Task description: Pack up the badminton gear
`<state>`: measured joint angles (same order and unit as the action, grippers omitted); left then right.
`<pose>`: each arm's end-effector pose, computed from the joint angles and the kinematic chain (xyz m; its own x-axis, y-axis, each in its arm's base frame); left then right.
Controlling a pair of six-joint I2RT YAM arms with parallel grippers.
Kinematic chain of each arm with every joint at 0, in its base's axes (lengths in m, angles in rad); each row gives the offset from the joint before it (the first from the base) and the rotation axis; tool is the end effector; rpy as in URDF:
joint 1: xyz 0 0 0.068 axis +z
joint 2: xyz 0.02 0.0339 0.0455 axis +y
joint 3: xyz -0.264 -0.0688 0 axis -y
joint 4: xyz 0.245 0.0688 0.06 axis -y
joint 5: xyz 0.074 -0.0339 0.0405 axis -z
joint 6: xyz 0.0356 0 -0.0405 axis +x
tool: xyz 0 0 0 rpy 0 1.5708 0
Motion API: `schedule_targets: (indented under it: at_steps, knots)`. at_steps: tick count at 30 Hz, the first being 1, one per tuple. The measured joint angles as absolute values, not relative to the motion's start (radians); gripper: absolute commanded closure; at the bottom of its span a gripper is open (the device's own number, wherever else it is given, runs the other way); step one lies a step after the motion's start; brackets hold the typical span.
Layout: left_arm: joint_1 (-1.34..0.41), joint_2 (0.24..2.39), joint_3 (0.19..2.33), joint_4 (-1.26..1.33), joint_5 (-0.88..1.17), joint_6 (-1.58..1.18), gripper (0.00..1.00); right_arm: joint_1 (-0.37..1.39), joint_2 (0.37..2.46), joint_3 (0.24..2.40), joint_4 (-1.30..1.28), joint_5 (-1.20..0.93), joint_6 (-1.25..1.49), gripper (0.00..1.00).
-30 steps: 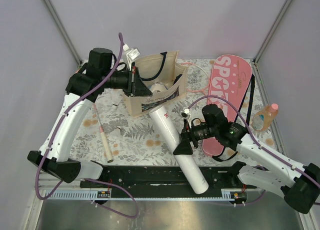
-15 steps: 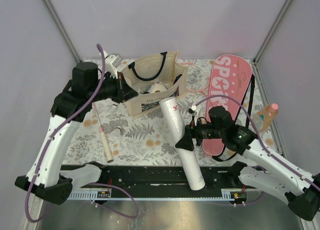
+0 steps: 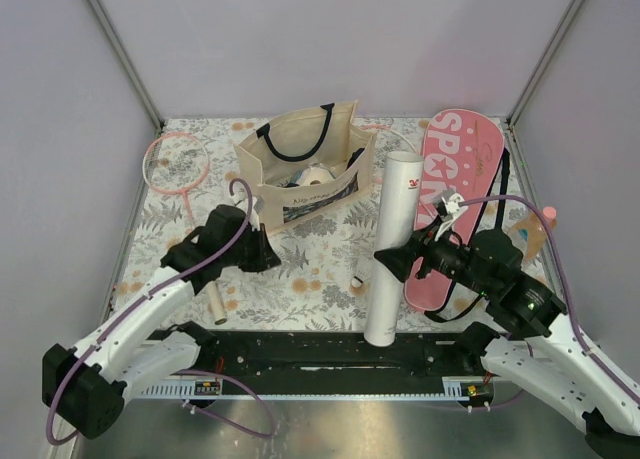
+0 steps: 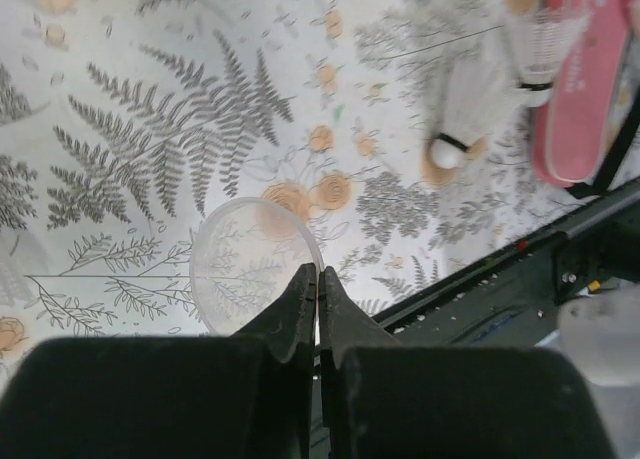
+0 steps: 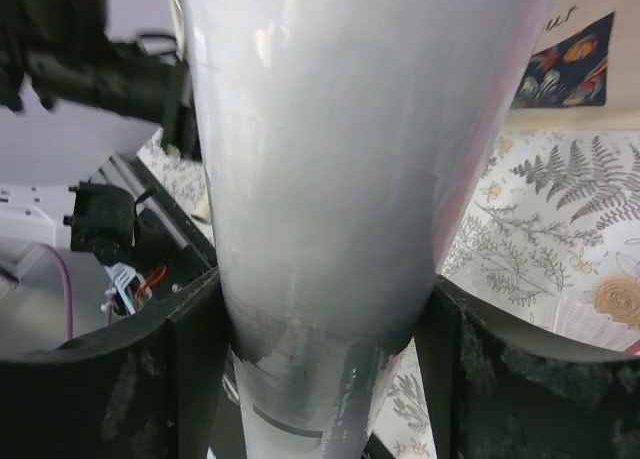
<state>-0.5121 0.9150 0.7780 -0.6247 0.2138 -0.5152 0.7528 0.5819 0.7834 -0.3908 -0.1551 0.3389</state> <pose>0.1607 -0.0990 0.2736 -0.8254 -0.0884 -0.5576 0.2367 0.8424 -0.4840 0.0945 0.0961 0.3459 -0.3909 0.0839 -0.9166 -0.6958 0.6249 0.3539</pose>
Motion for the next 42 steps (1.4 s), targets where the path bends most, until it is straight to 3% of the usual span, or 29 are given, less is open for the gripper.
schedule_targets:
  at_steps: [4,6,11,19,24,33,38,42]
  knots:
    - [-0.519,0.957,0.629,-0.506,0.185,-0.587,0.99,0.753,0.562,0.781,-0.362,-0.106,0.362,0.63]
    - [-0.519,0.99,0.601,-0.458,0.179,-0.605,0.87,0.753,0.564,0.777,-0.352,-0.093,0.368,0.63]
    - [-0.527,1.055,0.583,-0.366,0.175,-0.634,0.45,0.753,0.575,0.743,-0.314,-0.068,0.391,0.63]
    - [-0.583,0.929,0.621,-0.361,0.249,-0.632,0.13,0.753,0.61,0.688,-0.208,-0.06,0.432,0.6]
    - [-0.666,0.836,0.65,-0.203,0.426,-0.63,0.01,0.753,0.634,0.662,-0.067,-0.083,0.482,0.59]
    - [-0.791,0.915,0.655,0.029,0.607,-0.634,0.02,0.753,0.692,0.609,0.225,-0.107,0.627,0.56]
    - [-0.847,0.978,0.663,0.049,0.627,-0.611,0.26,0.753,0.718,0.593,0.319,-0.097,0.677,0.45]
    - [-0.85,0.995,0.663,0.087,0.644,-0.602,0.58,0.752,0.741,0.559,0.401,-0.094,0.736,0.4]
